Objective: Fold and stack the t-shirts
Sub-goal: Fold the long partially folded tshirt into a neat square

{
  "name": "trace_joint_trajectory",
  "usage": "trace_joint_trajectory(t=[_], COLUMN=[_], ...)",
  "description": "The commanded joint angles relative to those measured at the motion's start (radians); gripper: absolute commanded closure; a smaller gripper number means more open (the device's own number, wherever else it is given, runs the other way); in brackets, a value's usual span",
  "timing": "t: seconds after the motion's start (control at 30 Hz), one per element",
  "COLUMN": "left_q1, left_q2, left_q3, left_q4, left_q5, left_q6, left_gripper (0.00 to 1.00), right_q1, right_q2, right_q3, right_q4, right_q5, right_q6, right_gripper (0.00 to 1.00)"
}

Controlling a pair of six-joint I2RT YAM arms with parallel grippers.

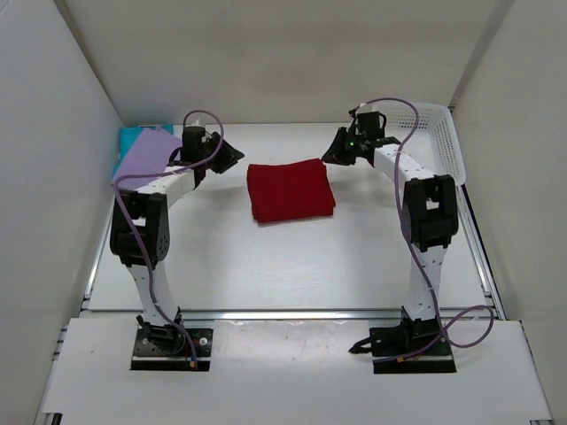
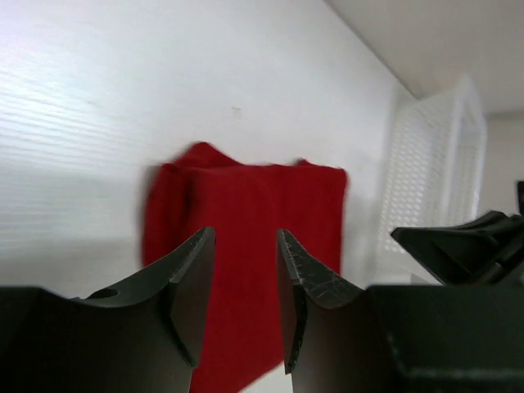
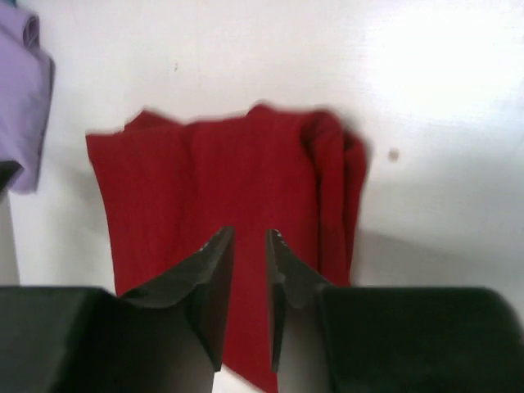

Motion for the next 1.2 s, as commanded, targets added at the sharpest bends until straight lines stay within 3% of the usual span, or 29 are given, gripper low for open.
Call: trace_joint_trajectory(t=[0.0,0.1,0.3,0.5,0.6,0.77,0.87,1.07,1.17], left_q1=[-0.124,-0.192,-0.216,-0.192,-0.170,-0.173,-0.164,-0.126,-0.089], left_q2=[-0.125,-0.110,-0.087,-0.108,-0.156,-0.301,-0.349,-0.113,-0.024], left_q3=[-0.077,-0.207,-0.460,-0.654,-0.729,-0.722,-0.671,-0.368,-0.300], left_q4=[0.137,0.240,0.377,0.466,0.510,0.480,0.444,0.326,0.289], left_q5=[0.037,0.056,0.084,0.111,0.134,0.121,0.053,0.084,0.084], left_q6=[-0.010,-0.047,-0.098,-0.102,-0.116,-0.119,-0.099,-0.070,-0.073], left_gripper=[0.54,0.55,0.61,0.63,0.63,0.57,0.54,0.57,0.58], right_q1=[0.040,0.068,0.060,0.048,0.045,0.054,0.065,0.091,0.099], right_q2=[-0.183,-0.240,-0.243,-0.274,-0.306,-0.372,-0.323,-0.061,0.086], right_q3=[-0.154,-0.361,-0.627,-0.809,-0.822,-0.764,-0.666,-0.284,-0.105], right_q4=[0.134,0.280,0.427,0.533,0.529,0.503,0.477,0.357,0.243], right_q5=[-0.004,-0.053,-0.088,-0.070,-0.078,-0.061,-0.079,-0.108,-0.111], right_q6=[0.008,0.054,0.121,0.158,0.154,0.152,0.154,0.086,0.045], right_gripper=[0.90,0.99,1.00,1.00,1.00,1.00,1.00,1.00,1.00])
